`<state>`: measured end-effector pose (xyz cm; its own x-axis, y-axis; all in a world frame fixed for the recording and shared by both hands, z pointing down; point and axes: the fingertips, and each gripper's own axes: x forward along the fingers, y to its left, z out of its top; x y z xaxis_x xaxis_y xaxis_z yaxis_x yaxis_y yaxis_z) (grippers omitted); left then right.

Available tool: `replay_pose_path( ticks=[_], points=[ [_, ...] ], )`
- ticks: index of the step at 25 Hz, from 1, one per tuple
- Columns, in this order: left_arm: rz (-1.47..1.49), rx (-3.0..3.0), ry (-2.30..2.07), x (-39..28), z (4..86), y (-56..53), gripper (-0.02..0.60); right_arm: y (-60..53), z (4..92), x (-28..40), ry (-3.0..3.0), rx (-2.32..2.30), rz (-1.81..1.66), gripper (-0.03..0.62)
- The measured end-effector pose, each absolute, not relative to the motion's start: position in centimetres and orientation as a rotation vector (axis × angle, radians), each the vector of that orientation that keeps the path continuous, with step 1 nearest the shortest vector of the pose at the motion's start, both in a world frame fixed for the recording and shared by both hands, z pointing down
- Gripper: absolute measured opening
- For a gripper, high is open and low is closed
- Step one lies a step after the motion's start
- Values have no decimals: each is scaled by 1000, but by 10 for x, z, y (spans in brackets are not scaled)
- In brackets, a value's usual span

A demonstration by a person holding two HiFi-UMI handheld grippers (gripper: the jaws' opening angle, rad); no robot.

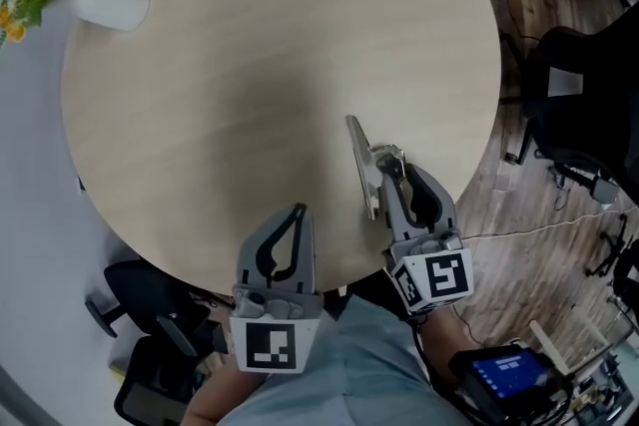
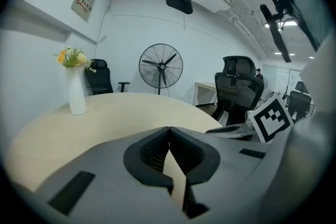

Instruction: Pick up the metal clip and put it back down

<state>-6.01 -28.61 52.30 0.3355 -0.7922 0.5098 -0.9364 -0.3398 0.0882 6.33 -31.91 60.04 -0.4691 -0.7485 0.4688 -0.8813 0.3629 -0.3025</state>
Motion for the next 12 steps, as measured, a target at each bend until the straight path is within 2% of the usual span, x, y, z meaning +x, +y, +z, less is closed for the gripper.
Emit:
replay_pose_path(
  ticks=[2,4,12],
  points=[
    [556,2237,-1520,-64,528,-285,20,-320,606,61,-2352,1455,764,120],
    [543,2239,-1526,-69,526,-283,20,-319,607,55,-2336,1442,754,77],
    [460,2269,-1642,-70,481,-276,20,-314,564,36,-2452,1371,674,49]
  ],
)
